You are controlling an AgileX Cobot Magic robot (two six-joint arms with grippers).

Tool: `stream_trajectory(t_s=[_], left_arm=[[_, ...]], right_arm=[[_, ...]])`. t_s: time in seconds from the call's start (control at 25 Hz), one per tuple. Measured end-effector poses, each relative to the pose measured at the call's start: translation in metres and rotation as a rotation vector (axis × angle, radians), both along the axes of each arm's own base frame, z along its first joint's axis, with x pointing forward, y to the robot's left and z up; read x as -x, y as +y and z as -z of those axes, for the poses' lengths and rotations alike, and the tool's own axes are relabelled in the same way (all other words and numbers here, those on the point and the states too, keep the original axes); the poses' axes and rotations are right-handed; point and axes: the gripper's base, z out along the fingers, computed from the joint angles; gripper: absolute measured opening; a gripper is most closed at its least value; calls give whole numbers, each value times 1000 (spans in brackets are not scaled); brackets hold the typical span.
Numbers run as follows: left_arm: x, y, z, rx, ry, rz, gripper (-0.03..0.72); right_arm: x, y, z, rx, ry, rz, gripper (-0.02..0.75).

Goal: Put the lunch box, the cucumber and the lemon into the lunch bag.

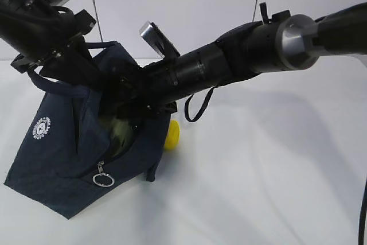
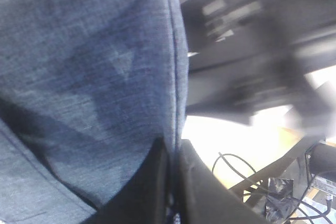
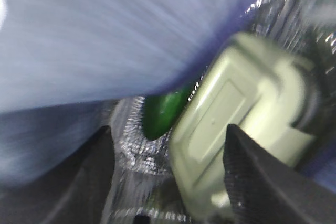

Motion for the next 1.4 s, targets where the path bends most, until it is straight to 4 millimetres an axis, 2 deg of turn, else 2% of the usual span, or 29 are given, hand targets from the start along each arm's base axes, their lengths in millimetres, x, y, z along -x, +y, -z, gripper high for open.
stream_trajectory(t_s=[0.16, 0.44, 0.64, 1.0, 1.24, 1.4], left_arm=[[0, 0, 0, 0, 0, 0, 3], [0, 0, 0, -2, 0, 0, 3], [-1, 4, 1, -13, -4, -5, 3], [1, 39, -19, -66, -75, -72, 3], [2, 43, -17, -109, -77, -58, 3], [2, 44, -17, -125, -84, -56, 3]], right_arm=[[-2, -10, -4, 16, -17, -29, 475], [-3, -35, -38, 48, -119, -57, 475], [4, -43, -54, 123, -188, -109, 475], [9, -51, -56, 245, -202, -150, 476], [10, -54, -53, 289, -172, -144, 478], [7, -63, -49, 345, -149, -131, 479]])
